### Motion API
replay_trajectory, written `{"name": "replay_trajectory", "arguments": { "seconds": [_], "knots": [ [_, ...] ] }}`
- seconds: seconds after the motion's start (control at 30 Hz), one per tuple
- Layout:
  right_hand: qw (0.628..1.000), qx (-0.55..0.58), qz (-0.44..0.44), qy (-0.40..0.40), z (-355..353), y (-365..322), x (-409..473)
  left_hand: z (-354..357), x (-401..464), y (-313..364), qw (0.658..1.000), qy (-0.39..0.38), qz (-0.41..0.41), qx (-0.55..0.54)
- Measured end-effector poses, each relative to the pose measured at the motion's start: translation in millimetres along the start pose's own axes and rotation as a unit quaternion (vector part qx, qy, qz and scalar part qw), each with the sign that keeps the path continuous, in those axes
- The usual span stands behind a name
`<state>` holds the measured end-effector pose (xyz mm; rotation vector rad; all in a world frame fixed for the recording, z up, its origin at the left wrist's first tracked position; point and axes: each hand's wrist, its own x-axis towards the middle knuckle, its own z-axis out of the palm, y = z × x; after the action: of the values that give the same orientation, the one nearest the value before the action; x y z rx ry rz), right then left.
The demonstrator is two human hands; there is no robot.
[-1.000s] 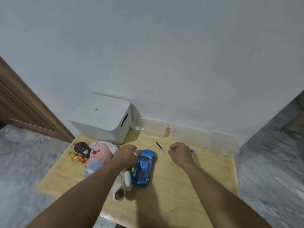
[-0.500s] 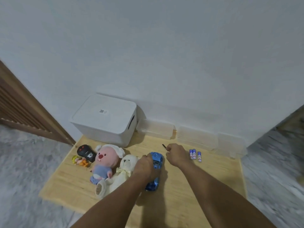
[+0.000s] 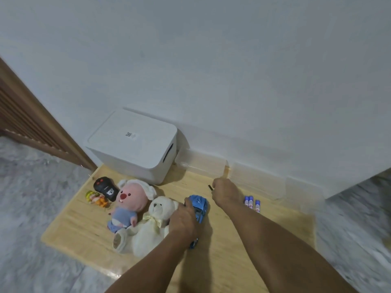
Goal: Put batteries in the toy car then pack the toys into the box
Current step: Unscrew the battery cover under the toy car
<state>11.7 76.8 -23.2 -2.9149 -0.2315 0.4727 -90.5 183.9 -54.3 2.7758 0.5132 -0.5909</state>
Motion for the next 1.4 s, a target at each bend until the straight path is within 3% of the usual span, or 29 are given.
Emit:
{"name": "replay_trajectory", "arguments": {
  "seconds": [0.23,0.37,0.43,0.5,0.63,0.7,0.8,0.93,1.13,1.27,1.4],
  "knots": [
    [0.999,-0.019,-0.028,-0.002,9,4,4,-13,-1,-3,0.984,0.050,-0.014,-0.169],
    [0.997,0.069,0.034,0.010,7,6,2,-26,4,-9,0.941,0.035,-0.049,-0.332],
    [0.984,0.163,0.071,0.007,4,10,1,-33,9,-12,0.875,-0.009,-0.088,-0.475],
    [0.945,0.311,0.102,-0.007,0,14,-1,-42,12,-13,0.785,-0.072,-0.116,-0.604],
    [0.842,0.520,0.145,0.003,-18,21,-11,-54,15,-17,0.643,-0.164,-0.107,-0.740],
    [0.804,0.578,0.141,0.002,-33,22,-19,-60,17,-19,0.602,-0.192,-0.080,-0.771],
    [0.773,0.622,0.123,0.023,-53,21,-32,-68,18,-18,0.615,-0.202,-0.069,-0.759],
    [0.760,0.639,0.096,0.066,-67,14,-46,-73,19,-16,0.646,-0.211,-0.061,-0.731],
    [0.793,0.589,0.042,0.150,-64,7,-53,-75,15,-8,0.640,-0.216,-0.035,-0.736],
    [0.796,0.570,0.018,0.202,-65,1,-57,-74,11,-3,0.672,-0.192,-0.044,-0.714],
    [0.788,0.569,0.006,0.235,-62,-2,-59,-75,4,3,0.678,-0.177,-0.046,-0.712]
  ]
}}
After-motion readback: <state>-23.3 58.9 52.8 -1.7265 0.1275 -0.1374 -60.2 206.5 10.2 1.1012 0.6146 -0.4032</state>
